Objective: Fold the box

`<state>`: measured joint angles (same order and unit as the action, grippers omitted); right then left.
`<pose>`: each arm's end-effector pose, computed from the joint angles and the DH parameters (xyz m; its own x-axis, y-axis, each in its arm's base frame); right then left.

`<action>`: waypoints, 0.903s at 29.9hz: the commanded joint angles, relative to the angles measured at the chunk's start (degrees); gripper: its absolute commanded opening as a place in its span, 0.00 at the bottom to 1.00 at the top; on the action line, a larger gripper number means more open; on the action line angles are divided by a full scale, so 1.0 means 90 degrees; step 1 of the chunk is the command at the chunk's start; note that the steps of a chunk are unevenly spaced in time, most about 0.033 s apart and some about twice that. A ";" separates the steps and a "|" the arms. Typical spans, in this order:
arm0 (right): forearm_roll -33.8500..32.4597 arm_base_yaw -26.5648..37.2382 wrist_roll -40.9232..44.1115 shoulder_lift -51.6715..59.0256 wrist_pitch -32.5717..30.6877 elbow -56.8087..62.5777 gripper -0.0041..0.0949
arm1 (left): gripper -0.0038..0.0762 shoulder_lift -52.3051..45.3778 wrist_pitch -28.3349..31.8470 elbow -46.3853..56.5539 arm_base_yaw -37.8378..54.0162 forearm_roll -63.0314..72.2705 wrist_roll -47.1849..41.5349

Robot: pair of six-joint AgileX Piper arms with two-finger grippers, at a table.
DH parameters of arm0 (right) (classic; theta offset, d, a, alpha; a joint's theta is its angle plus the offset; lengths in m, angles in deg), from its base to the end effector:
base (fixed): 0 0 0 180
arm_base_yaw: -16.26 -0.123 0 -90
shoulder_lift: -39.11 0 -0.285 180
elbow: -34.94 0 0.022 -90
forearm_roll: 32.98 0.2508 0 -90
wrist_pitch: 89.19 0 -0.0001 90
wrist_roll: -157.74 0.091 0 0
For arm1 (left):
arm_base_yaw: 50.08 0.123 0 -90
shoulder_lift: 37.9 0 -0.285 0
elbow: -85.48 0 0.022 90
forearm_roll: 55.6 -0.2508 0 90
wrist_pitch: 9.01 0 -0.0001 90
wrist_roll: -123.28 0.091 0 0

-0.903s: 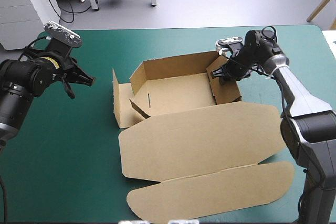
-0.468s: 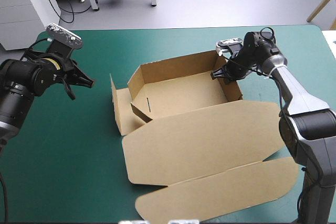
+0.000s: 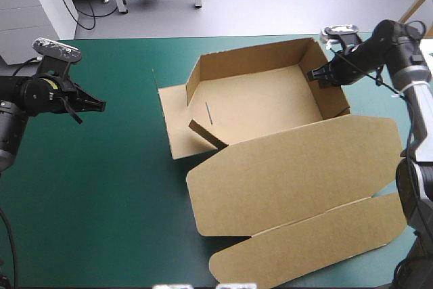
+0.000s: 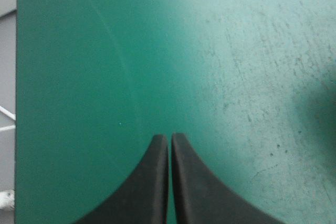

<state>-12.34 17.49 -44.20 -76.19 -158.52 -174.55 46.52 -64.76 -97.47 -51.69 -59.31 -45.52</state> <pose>0.4086 0.0213 0.3438 -0.8384 -0.2163 -0.5003 -0.3438 0.9221 0.1775 0.2788 -0.0030 0.3989 -0.7153 0.2497 -0.6527 0.1604 0.9677 0.1945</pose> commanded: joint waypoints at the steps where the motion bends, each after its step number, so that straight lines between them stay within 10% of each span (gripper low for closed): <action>1: 0.0879 0.0332 -0.0300 0.0804 0.0037 -0.0212 0.02 | 0.07 0.0042 0.0100 -0.0163 0.0597 0.1088 0.0636; 21: 0.1577 0.0438 -0.0457 0.1559 0.0049 -0.0212 0.02 | 0.07 0.1892 -0.1709 0.0838 0.1631 0.8480 0.5262; 27: 0.1703 0.0438 -0.0457 0.1559 0.0136 -0.0212 0.02 | 0.30 0.1892 -0.2095 0.1208 0.1467 0.9289 0.5922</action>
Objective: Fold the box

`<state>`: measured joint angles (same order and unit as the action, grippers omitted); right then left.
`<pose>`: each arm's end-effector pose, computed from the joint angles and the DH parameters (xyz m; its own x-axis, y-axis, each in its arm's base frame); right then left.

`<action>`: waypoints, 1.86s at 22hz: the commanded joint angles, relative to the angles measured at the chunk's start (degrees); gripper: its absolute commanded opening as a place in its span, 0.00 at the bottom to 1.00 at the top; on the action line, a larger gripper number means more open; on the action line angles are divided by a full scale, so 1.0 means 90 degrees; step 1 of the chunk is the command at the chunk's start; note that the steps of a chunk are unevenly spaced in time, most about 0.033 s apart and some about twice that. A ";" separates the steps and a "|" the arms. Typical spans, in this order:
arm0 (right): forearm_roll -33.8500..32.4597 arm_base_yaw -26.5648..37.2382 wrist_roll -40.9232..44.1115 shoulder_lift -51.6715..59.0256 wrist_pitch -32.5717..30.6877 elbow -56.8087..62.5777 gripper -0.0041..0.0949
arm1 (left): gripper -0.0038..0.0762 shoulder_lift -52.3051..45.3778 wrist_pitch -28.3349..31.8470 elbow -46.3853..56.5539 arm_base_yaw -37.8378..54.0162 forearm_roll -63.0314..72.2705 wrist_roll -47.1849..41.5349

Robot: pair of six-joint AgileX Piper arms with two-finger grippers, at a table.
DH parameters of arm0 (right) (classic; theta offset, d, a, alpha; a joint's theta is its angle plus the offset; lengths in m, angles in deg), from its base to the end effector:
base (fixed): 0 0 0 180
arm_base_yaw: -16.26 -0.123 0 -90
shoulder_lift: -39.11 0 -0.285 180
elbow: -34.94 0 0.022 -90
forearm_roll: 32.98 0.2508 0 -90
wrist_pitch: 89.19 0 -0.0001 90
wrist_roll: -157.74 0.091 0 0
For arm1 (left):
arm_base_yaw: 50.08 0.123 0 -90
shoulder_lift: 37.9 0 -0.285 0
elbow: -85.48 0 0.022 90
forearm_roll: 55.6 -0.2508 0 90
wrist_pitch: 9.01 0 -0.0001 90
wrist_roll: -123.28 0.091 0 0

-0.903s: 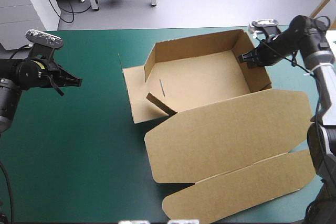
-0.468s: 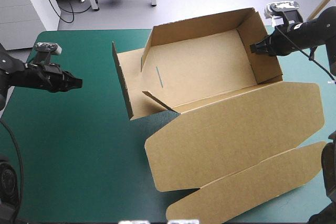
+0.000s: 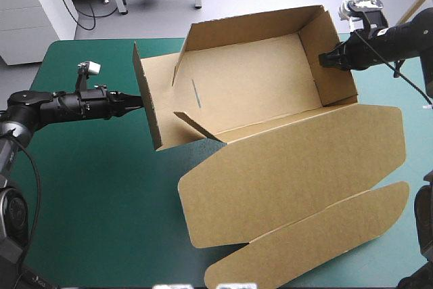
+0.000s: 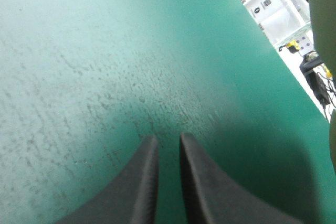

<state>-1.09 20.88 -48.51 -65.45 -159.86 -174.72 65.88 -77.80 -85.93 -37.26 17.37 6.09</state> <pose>0.3585 0.0166 0.4228 -0.7059 -0.1624 -0.6894 -0.4248 0.8759 0.2287 0.3389 -0.0061 0.2892 -0.7404 -0.0634 -0.6691 0.5226 0.5717 -0.6325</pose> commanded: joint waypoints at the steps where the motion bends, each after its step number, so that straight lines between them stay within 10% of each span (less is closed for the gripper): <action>1: 0.0452 0.0061 0.0021 0.0365 0.0316 -0.0193 0.02 | 0.36 -0.0259 -0.0647 -0.0074 -0.0187 0.0769 0.0187; 4: 0.0303 0.0061 0.0079 0.0365 0.0483 -0.0193 0.02 | 0.77 -0.0281 -0.0647 -0.0074 -0.0520 0.0901 0.0187; 6: 0.0095 -0.0050 0.0157 0.0365 0.0609 -0.0193 0.04 | 0.85 -0.0281 -0.0647 -0.0074 -0.0747 0.1124 0.0226; 15: -0.2629 -0.1689 0.1820 0.0365 0.2213 -0.0193 0.04 | 0.85 -0.0363 -0.0647 -0.0074 -0.0972 0.1576 0.0327; 34: -0.2928 -0.1834 0.2168 0.0365 0.2309 -0.0193 0.04 | 0.85 -0.0731 -0.0596 -0.0089 -0.1450 0.2821 0.0865; 38: -0.2928 -0.1834 0.2192 0.0365 0.2323 -0.0193 0.04 | 0.85 -0.0731 -0.0018 -0.0531 -0.1806 0.2663 0.0655; 41: -0.2928 -0.1834 0.2287 0.0365 0.2460 -0.0193 0.04 | 0.85 -0.0731 0.1694 -0.1666 -0.2436 0.0388 -0.0988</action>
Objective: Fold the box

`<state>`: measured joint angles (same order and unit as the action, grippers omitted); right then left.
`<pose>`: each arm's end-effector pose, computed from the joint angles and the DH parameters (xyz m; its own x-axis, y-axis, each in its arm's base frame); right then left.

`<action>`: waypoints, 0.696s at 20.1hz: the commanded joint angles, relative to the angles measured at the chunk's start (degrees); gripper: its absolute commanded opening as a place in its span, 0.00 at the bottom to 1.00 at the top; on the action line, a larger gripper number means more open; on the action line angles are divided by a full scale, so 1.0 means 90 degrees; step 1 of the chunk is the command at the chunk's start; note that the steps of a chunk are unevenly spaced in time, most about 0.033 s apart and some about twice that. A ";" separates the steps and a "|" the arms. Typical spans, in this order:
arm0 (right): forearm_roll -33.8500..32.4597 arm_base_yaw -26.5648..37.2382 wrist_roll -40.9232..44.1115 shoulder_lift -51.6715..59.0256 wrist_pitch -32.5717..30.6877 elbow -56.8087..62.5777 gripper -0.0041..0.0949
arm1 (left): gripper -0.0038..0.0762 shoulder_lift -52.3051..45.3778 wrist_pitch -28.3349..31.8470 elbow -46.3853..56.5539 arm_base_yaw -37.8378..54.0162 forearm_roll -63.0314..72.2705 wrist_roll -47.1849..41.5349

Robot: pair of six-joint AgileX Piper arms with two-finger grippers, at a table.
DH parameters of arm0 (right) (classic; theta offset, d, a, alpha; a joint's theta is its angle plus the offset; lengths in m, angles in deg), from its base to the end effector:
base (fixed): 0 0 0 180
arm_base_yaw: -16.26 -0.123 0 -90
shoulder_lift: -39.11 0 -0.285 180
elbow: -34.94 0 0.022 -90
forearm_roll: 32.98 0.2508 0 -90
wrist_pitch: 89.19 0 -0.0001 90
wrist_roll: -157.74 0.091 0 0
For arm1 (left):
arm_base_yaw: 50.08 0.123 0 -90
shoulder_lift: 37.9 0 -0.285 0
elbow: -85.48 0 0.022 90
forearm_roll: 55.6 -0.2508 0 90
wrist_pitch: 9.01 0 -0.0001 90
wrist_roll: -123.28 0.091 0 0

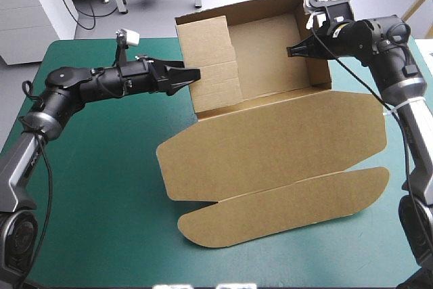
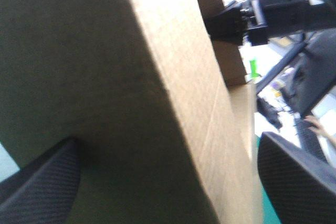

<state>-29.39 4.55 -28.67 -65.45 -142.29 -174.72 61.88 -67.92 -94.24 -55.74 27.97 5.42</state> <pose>0.3708 0.0815 0.4295 -0.5826 -0.1964 -0.7887 -0.2854 0.9580 -0.0278 0.3345 -0.1110 0.3649 -0.5634 -0.0856 -0.8217 0.7199 0.4371 -0.5391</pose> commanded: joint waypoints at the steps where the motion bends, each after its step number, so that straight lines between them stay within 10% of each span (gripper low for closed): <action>1: 0.0204 -0.0020 0.0110 0.0365 0.0541 -0.0193 0.04 | 0.84 -0.0286 0.0877 -0.0956 -0.0516 -0.1383 -0.1447; 5: 0.0141 -0.0020 0.0326 0.0365 0.0791 -0.0193 0.04 | 0.75 -0.0232 0.1716 -0.2436 -0.1533 -0.6330 -0.5490; 14: 0.0100 -0.0020 0.0605 0.0365 0.1189 -0.0193 0.05 | 0.65 0.0028 0.2177 -0.2861 -0.2727 -1.0046 -0.9366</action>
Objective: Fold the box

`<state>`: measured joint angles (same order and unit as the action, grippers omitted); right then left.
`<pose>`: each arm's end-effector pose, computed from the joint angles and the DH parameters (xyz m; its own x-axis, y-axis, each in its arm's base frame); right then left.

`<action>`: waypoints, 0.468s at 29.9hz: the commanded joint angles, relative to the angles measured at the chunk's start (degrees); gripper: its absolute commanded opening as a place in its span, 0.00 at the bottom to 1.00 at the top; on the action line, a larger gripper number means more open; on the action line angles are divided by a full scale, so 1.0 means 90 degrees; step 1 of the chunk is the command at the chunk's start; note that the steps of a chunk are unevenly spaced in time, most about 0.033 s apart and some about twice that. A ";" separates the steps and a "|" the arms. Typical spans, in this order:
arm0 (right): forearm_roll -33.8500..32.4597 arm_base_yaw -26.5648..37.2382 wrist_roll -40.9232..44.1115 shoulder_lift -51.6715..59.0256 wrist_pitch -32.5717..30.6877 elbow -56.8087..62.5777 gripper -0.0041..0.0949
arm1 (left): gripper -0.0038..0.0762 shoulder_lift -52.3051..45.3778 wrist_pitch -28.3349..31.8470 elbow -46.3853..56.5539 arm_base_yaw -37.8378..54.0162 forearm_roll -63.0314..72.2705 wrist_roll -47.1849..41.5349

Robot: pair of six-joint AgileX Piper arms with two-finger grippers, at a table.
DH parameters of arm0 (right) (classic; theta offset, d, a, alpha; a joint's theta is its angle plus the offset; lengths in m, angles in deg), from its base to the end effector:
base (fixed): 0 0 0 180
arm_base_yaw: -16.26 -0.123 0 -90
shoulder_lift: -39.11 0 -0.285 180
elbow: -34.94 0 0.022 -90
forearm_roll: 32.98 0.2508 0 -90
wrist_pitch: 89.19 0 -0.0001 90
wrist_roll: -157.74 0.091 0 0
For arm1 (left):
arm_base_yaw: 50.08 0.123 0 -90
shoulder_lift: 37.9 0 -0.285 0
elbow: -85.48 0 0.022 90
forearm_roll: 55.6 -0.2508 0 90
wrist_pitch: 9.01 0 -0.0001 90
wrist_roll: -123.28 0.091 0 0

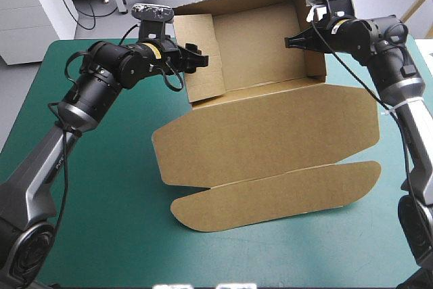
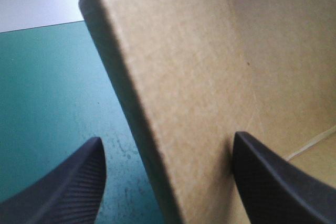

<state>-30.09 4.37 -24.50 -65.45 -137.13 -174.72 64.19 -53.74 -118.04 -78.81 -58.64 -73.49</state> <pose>0.3755 0.0825 0.4361 -0.5289 -0.1168 -0.8406 -0.2395 0.9708 0.0158 0.3324 -0.1783 0.4230 -0.5796 0.0303 -0.8143 0.3170 0.9290 -0.1911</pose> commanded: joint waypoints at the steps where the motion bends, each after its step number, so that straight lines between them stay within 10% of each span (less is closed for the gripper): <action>1: 0.0194 0.0000 0.0141 0.0365 0.0615 -0.0193 0.04 | 0.65 -0.0211 0.0712 -0.0216 -0.0207 -0.0496 -0.0704; 8: 0.0246 0.0000 0.0248 0.0365 0.0661 -0.0193 0.04 | 0.55 -0.0011 0.0950 -0.0216 -0.0352 -0.0754 -0.1116; 14: 0.0292 0.0000 0.0248 0.0365 0.0674 -0.0193 0.04 | 0.21 0.0062 0.1095 -0.0216 -0.0352 -0.0773 -0.1141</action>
<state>-31.04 4.37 -23.39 -65.45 -136.25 -174.72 67.08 -49.23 -118.10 -81.47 -66.08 -83.17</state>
